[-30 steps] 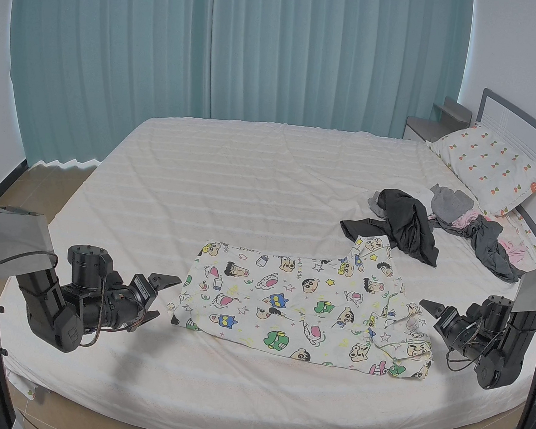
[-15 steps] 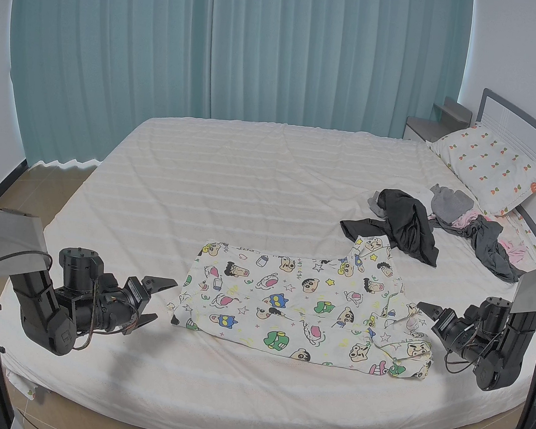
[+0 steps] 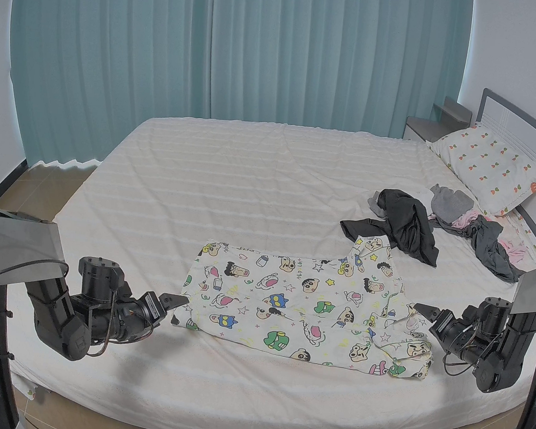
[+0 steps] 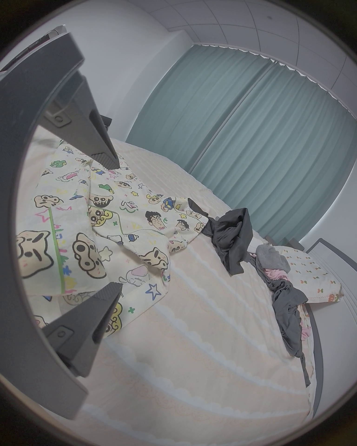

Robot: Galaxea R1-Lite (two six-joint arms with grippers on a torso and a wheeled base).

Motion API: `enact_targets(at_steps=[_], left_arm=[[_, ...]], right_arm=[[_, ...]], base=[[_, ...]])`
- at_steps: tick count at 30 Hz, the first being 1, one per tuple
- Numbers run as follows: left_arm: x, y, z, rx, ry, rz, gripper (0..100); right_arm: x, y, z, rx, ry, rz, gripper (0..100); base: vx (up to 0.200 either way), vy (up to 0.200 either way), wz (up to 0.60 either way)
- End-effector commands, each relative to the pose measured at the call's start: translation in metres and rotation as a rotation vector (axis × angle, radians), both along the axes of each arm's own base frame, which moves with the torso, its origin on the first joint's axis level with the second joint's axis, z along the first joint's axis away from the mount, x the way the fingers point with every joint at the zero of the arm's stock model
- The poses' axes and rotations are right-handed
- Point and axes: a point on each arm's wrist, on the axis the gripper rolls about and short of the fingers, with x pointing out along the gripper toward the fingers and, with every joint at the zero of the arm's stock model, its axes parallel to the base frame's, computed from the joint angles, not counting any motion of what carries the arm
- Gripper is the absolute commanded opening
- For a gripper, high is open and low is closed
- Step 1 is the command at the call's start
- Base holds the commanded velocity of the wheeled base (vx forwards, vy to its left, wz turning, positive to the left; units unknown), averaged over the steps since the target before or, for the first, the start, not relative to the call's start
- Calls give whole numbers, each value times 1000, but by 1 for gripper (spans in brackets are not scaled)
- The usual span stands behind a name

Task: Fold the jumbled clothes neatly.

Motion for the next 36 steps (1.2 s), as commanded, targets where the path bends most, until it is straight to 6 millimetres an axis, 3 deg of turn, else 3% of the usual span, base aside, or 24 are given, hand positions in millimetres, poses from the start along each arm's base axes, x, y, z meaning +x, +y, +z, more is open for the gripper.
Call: enact_targets(at_steps=[1,9,12,15,26,36], left_arm=[[17,-23,-13,79,52,2,100],[41,-41,-17,177,90,94,100],[47,-49,-20,188,75,102,100],[49,-55,-26,223,68,119,100],[61,-61,-35,313,107,88,100],[66,-45,-34,339,160,131,100]], right_arm=[[2,0,6,-5,-30,-1,100],[8,0,47,-31,-183,2,100],[0,7,61,-37,-209,22,100],[-24,13,57,-33,-136,41,100],[-64,29,40,-73,35,11,100],[-75,36,37,-74,74,39,100]], base=[[0,0,0],[0,0,0],[0,0,0],[0,0,0],[0,0,0],[0,0,0]])
